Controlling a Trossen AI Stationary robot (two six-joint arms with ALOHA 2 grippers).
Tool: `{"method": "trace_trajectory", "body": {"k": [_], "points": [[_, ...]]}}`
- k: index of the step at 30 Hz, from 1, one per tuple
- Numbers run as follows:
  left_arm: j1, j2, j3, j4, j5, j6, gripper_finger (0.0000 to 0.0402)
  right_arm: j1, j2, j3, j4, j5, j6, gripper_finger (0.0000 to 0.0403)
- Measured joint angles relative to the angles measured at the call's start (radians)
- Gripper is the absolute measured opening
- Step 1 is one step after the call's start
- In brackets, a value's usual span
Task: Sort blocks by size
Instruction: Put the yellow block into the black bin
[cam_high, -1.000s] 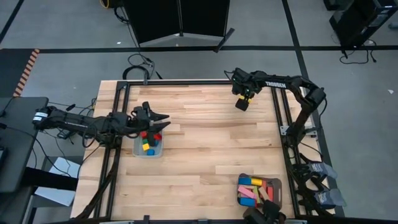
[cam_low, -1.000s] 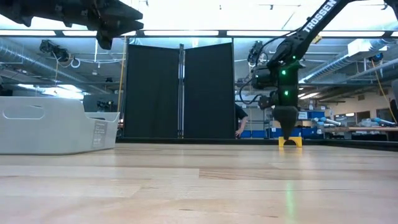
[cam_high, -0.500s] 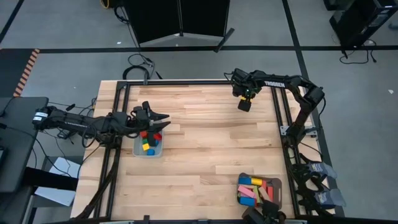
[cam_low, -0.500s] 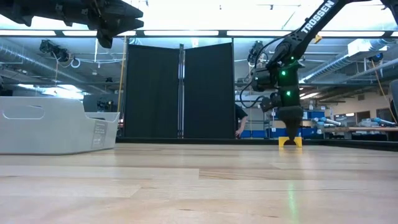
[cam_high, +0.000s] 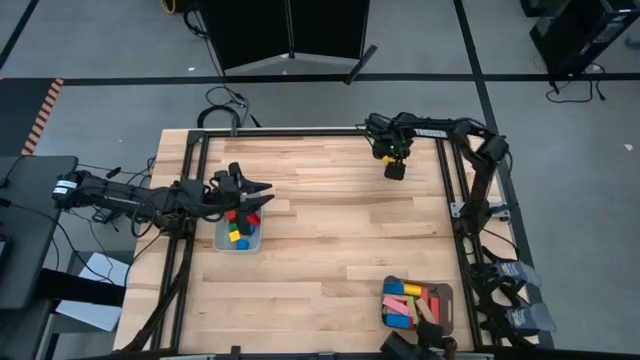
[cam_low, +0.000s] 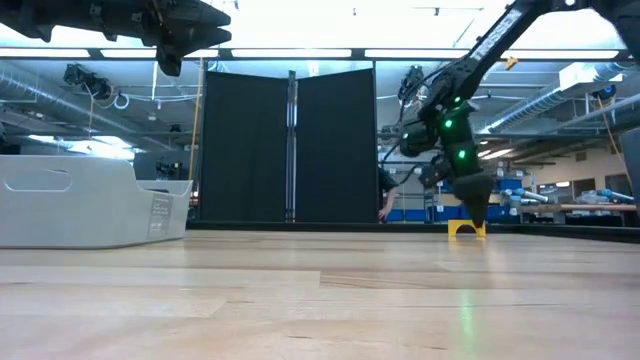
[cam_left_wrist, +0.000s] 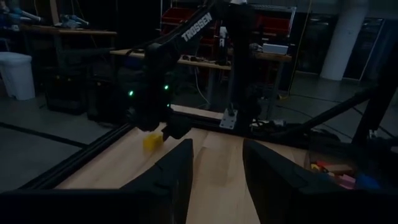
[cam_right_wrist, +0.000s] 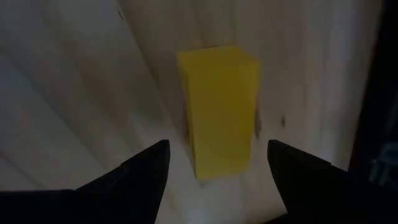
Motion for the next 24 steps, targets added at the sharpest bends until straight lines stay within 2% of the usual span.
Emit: {"method": "trace_trajectory", "body": {"k": [8, 12, 18, 24], "points": [[0.000, 0.000, 0.000, -0.002, 0.001, 0.000, 0.0148, 0.041, 0.168, 0.167, -0.139, 0.087, 0.007, 0.0280], [0.000, 0.000, 0.000, -0.005, 0.003, 0.000, 0.0148, 0.045, 0.213, 0.245, -0.217, 0.088, 0.007, 0.0258], [0.000, 0.000, 0.000, -0.019, 0.004, 0.000, 0.0148, 0.059, 0.228, 0.270, -0.235, 0.077, 0.003, 0.0194], [0.000, 0.000, 0.000, -0.019, 0.004, 0.005, 0.0148, 0.060, 0.228, 0.270, -0.231, 0.073, 0.007, 0.0186]]}}
